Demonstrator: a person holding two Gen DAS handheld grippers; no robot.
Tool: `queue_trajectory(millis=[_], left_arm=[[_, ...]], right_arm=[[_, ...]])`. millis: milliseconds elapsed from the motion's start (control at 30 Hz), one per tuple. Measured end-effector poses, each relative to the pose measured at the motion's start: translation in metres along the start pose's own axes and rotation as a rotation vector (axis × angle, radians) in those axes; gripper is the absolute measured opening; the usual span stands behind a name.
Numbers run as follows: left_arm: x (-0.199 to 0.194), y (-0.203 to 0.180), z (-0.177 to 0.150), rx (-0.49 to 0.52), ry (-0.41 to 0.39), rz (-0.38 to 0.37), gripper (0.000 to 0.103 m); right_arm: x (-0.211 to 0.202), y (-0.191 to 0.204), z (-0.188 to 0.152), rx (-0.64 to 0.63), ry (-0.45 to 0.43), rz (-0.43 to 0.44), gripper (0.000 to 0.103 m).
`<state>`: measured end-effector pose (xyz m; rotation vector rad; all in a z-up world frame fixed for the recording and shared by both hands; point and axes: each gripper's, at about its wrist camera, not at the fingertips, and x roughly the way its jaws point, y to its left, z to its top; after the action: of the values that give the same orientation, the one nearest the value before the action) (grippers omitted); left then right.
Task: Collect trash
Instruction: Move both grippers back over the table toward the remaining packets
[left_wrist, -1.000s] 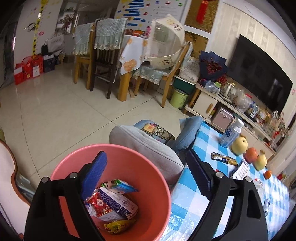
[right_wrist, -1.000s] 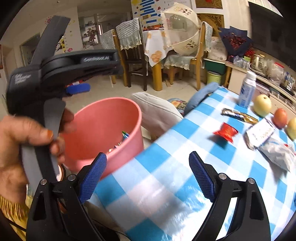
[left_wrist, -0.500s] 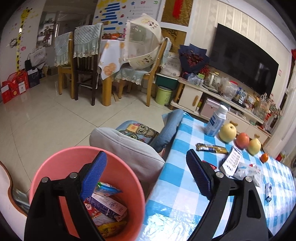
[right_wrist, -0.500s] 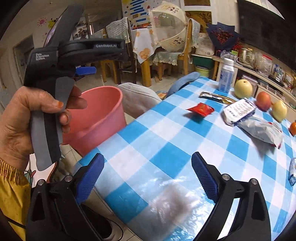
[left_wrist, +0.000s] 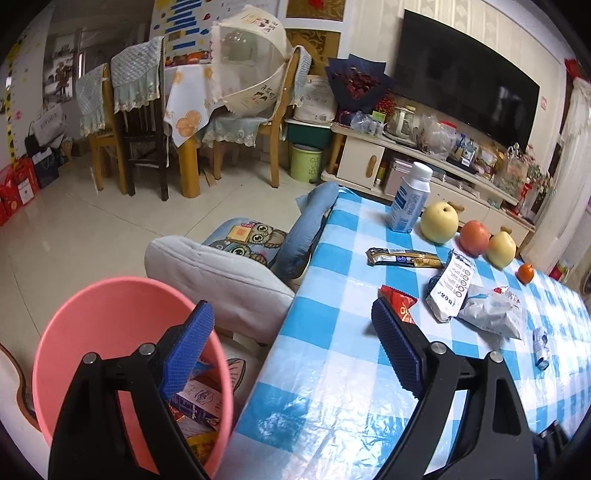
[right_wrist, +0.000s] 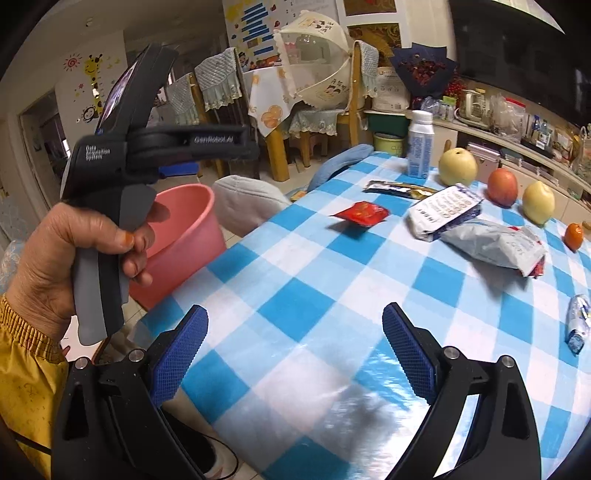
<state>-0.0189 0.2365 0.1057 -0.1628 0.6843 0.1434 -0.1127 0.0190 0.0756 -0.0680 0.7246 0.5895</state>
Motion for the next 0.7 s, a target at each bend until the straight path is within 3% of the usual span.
queue_trajectory(millis=[200, 433, 533, 700], left_arm=[[0.014, -0.028, -0.004, 0.067, 0.013, 0.033, 0.086], [0.034, -0.075, -0.010, 0.215, 0.012, 0.103, 0.069], [0.044, -0.091, 0.000, 0.199, 0.012, 0.089, 0.059], [0.080, -0.128, 0.031, 0.176, 0.008, 0.087, 0.057]], right_arm=[[-0.011, -0.036, -0.001, 0.028, -0.020, -0.068, 0.094], [-0.019, -0.083, -0.007, 0.044, -0.010, -0.206, 0.094], [-0.022, -0.103, -0.008, 0.074, -0.004, -0.230, 0.094], [-0.033, -0.128, -0.009, 0.098, -0.001, -0.250, 0.094]])
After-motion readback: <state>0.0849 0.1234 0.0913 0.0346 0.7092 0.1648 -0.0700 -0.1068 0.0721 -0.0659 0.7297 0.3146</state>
